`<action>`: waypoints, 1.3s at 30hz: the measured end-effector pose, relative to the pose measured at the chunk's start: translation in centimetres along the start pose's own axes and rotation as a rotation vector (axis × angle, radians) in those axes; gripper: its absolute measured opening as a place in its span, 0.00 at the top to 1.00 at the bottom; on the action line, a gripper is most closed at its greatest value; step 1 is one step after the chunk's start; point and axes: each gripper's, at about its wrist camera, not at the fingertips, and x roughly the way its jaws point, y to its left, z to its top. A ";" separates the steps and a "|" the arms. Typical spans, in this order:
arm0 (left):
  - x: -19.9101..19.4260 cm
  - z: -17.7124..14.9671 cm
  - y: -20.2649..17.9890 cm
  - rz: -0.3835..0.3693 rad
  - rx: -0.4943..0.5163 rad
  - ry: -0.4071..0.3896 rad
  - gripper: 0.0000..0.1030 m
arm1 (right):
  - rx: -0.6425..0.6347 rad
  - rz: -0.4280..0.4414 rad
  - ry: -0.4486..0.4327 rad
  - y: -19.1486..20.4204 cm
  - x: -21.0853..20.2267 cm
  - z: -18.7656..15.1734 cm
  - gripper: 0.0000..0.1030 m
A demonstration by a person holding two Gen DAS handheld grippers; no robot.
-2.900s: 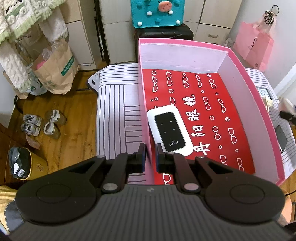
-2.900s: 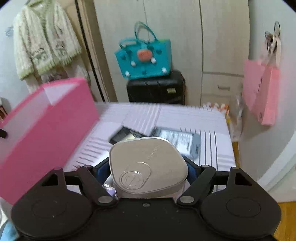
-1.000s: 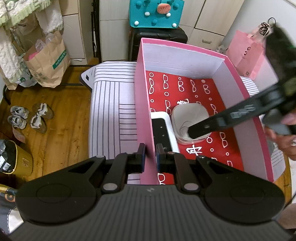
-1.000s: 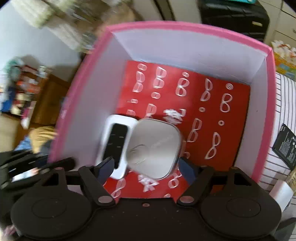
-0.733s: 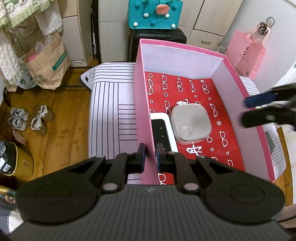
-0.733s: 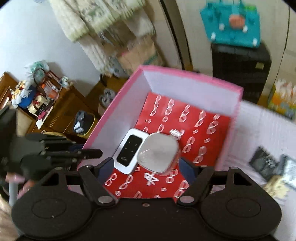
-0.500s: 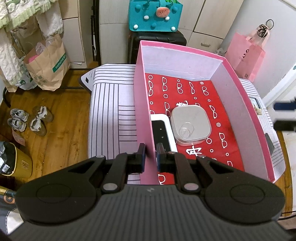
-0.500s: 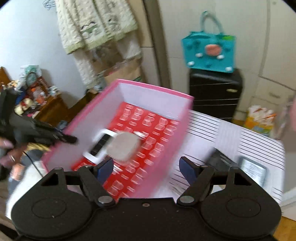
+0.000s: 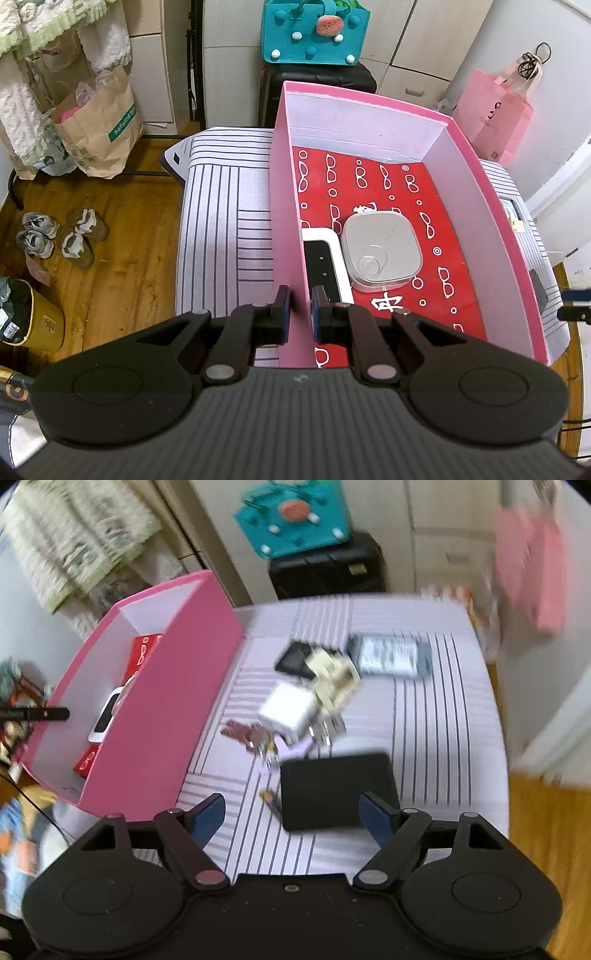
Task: Organize rigid objects
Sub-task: 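Return the right gripper to the table above the black flat case, then grasp the black flat case with the right gripper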
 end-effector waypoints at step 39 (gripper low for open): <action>-0.8 -0.1 -0.6 0.025 -0.004 0.005 0.90 | -0.099 -0.168 -0.120 -1.0 5.6 1.7 0.32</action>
